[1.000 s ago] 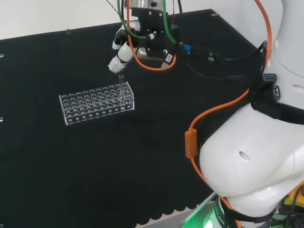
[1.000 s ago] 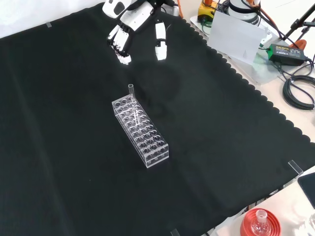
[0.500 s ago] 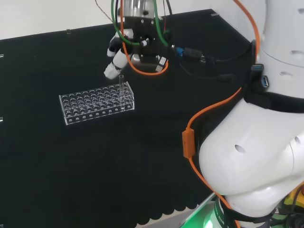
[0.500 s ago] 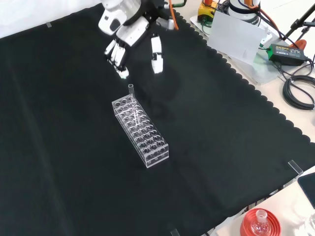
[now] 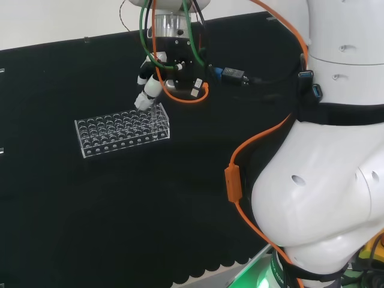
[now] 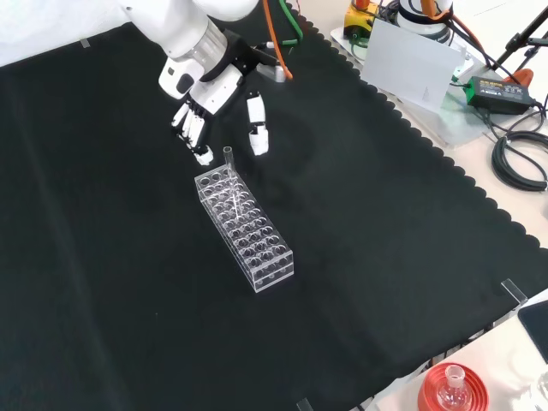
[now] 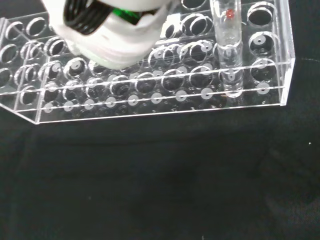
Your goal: Pick up the test tube.
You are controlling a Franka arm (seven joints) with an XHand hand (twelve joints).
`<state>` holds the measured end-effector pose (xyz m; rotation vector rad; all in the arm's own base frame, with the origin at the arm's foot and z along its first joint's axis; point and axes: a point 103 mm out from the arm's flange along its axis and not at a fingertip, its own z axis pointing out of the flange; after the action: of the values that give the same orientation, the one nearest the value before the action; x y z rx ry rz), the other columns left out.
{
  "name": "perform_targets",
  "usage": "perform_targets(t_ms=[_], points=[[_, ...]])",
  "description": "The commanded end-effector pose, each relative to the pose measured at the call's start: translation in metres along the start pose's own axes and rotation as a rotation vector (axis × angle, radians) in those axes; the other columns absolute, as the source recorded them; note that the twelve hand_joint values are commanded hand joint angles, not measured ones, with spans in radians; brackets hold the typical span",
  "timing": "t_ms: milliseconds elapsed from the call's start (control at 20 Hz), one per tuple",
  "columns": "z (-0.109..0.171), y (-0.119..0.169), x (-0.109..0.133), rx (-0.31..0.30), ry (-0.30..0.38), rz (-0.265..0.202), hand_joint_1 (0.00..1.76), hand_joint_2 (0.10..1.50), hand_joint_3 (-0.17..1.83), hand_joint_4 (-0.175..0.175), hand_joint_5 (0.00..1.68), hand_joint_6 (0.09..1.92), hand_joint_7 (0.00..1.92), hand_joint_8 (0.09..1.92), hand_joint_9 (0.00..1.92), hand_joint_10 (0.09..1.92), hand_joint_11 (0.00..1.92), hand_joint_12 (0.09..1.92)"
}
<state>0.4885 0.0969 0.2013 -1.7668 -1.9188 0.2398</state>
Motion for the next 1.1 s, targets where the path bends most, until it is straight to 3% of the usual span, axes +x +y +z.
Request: perform_targets(t_ms=[50, 450, 1100], points=[[0.001, 0.009, -0.018, -0.001, -0.001, -0.001, 1.03, 0.66, 0.64, -0.015, 0.43, 0.88, 0.52, 0.82, 0.38, 0.91, 0.0, 1.49], [0.008, -0.005, -0.027, -0.006, 0.002, 0.014, 1.04, 0.65, 0.65, -0.015, 0.48, 0.91, 0.56, 0.82, 0.4, 0.9, 0.0, 1.49], [0.017, -0.008, -0.002, -0.009, 0.025, -0.04, 1.07, 0.64, 0.69, -0.049, 0.65, 0.92, 0.77, 0.77, 0.53, 0.86, 0.0, 1.55]])
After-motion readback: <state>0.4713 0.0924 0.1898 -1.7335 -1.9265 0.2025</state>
